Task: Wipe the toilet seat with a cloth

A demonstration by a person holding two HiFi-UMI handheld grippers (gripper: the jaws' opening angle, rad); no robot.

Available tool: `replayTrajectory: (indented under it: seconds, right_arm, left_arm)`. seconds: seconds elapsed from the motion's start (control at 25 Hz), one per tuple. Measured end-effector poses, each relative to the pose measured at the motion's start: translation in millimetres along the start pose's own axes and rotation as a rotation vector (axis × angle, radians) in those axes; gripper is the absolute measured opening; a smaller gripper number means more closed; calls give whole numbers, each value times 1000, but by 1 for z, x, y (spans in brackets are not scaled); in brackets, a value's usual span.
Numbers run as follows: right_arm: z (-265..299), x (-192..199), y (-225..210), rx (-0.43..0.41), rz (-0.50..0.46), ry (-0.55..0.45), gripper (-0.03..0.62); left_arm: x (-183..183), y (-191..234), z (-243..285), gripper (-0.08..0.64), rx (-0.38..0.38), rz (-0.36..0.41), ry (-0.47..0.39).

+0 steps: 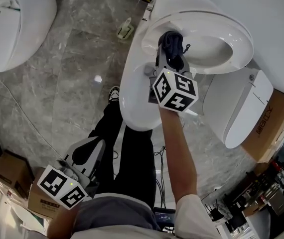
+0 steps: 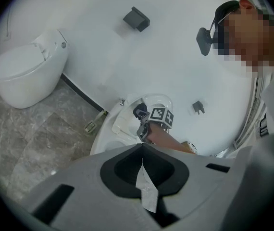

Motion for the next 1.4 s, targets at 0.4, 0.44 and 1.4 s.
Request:
replayTrajectory:
  seconds: [0.4,0.44,1.4]
  right_arm:
    - [19,35,-12,3,-61,48,83]
    - [20,37,-13,4,-72,49,83]
    - [42,119,-83,102,-178,275,83]
  left_arm:
    - [16,11,-2,9,-40,-17,22]
    - [17,10,-3,9,-42,-15,23]
    - [28,0,17,9,-53,45,100]
Point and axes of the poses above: the fingertips, and each gripper's own axes: z forward along the fingers, y to its left, x out of its underside, the point moved 6 cm from there along -z, backward along the fingers, and after that the axes turned 15 degrees about z, right-handed, at the moved point
